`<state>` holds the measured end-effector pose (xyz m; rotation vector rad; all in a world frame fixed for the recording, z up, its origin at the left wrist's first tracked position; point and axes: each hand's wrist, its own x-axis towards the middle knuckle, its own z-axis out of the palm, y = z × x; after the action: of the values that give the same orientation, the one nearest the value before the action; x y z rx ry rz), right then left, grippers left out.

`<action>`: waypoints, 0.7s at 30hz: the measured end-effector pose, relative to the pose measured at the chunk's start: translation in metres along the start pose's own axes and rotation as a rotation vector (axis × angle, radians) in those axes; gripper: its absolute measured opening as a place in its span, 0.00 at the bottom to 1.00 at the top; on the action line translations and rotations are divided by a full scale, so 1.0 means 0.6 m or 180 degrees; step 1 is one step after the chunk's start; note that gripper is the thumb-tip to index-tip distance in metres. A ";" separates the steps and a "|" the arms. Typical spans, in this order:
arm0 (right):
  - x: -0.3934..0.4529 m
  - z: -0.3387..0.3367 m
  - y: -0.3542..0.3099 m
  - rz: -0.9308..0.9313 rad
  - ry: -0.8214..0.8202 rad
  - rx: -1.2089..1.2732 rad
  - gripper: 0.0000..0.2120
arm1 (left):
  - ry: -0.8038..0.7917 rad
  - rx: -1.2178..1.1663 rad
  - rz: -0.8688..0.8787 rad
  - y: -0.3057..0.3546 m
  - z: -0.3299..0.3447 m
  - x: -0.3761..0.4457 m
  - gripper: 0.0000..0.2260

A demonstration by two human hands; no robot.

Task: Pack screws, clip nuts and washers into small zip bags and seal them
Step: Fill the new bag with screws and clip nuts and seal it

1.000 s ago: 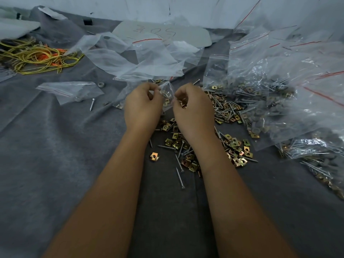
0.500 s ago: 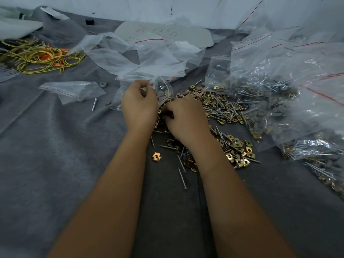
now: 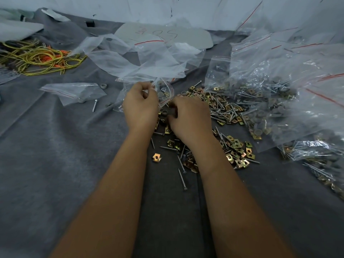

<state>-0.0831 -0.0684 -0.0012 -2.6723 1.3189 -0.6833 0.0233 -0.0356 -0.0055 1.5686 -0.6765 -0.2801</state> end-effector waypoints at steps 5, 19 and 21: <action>0.003 0.005 0.001 -0.0120 -0.0101 -0.0149 0.12 | 0.0020 -0.0008 -0.0005 0.001 0.000 0.001 0.07; 0.002 -0.026 0.014 0.0563 0.0963 0.1278 0.08 | -0.0571 0.0155 0.0167 0.003 -0.005 -0.001 0.05; 0.002 -0.028 0.013 0.0532 0.0742 0.1654 0.11 | -0.0694 0.0156 0.0235 0.005 -0.005 -0.003 0.05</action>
<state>-0.0952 -0.0723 0.0120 -2.0968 1.1861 -1.1556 0.0229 -0.0321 -0.0025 1.5694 -0.9150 -0.3856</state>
